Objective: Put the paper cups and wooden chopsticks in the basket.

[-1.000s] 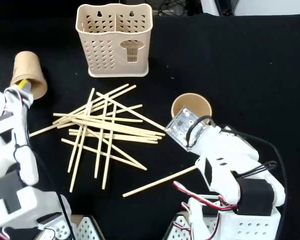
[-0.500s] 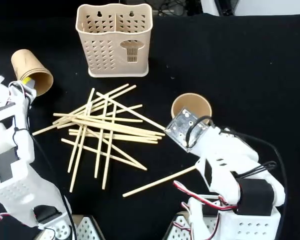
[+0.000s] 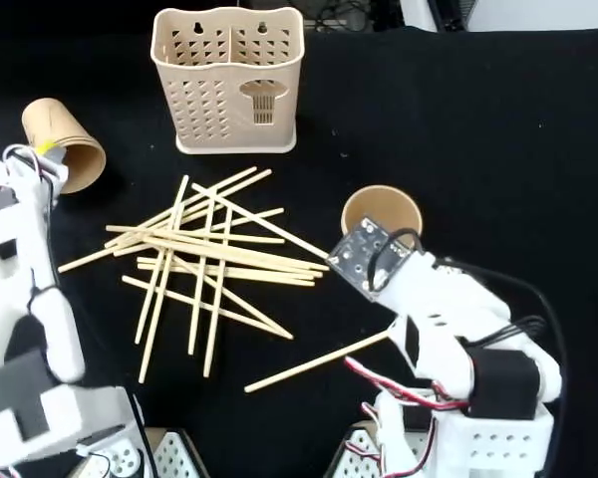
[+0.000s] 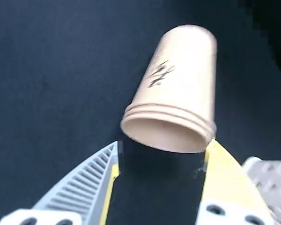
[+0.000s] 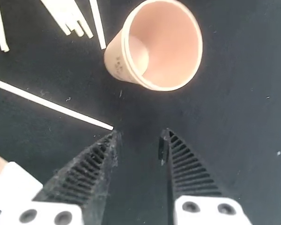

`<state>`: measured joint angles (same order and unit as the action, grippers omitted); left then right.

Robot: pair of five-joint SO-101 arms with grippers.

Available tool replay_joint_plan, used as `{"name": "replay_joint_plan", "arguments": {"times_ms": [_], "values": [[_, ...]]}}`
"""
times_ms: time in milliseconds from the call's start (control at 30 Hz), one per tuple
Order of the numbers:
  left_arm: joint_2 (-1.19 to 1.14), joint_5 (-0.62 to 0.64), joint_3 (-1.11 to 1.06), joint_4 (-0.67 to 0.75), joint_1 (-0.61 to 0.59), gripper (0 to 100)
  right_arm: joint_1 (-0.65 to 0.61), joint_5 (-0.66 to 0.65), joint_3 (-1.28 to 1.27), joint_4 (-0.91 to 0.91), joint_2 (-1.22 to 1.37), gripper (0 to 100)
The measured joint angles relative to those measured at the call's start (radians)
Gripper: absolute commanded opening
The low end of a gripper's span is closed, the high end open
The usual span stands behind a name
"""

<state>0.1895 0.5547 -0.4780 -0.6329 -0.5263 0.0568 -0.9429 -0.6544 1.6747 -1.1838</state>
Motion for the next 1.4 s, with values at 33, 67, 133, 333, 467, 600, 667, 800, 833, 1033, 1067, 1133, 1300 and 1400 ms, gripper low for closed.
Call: {"name": "replay_joint_plan", "arguments": {"times_ms": [33, 67, 133, 333, 467, 600, 667, 800, 833, 1033, 1067, 1133, 1300, 1400], "values": [[0.032, -0.064, -0.012, -0.003, 0.006, 30, 0.0, 0.0, -0.003, 0.0, 0.0, 15.5], [0.058, -0.149, -0.023, -0.003, 0.017, 30, 0.0, 0.0, -0.006, 0.0, 0.0, 15.5], [0.095, -0.354, -0.043, -0.003, 0.046, 29, 0.0, 0.0, -0.008, 0.0, 0.0, 15.5], [0.11, -0.865, -0.064, 0.012, 0.092, 27, 0.0, 0.0, -0.008, 0.0, 0.0, 15.5], [0.11, -1.045, -0.109, 0.063, 0.092, 27, 0.0, 0.0, -0.008, 0.0, 0.0, 15.5], [0.087, -1.165, -0.133, 0.153, 0.066, 27, 0.0, 0.0, -0.008, 0.0, 0.0, 15.5], [0.043, -1.211, -0.135, 0.249, 0.021, 27, 0.0, 0.0, -0.008, 0.0, 0.0, 15.5], [-0.055, -1.327, -0.14, 0.371, -0.014, 27, 0.0, 0.0, -0.008, 0.0, 0.0, 15.5], [-0.077, -1.346, -0.146, 0.393, -0.023, 27, 0.0, 0.0, -0.009, 0.0, 0.0, 15.5], [-0.164, -1.35, -0.238, 0.658, -0.055, 27, 0.0, 0.0, -0.011, 0.0, 0.0, 15.5], [-0.172, -1.353, -0.258, 0.717, -0.055, 27, 0.0, 0.0, -0.011, 0.0, 0.0, 15.5], [-0.192, -1.373, -0.287, 0.824, -0.055, 27, 0.0, 0.0, -0.011, 0.0, 0.0, 15.5], [-0.273, -1.398, -0.31, 1.005, -0.055, 27, 0.0, 0.0, -0.014, 0.0, 0.0, 15.5], [-0.336, -1.399, -0.31, 1.051, -0.055, 27, 0.0, 0.017, -0.014, 0.0, 0.0, 15.5]]}}
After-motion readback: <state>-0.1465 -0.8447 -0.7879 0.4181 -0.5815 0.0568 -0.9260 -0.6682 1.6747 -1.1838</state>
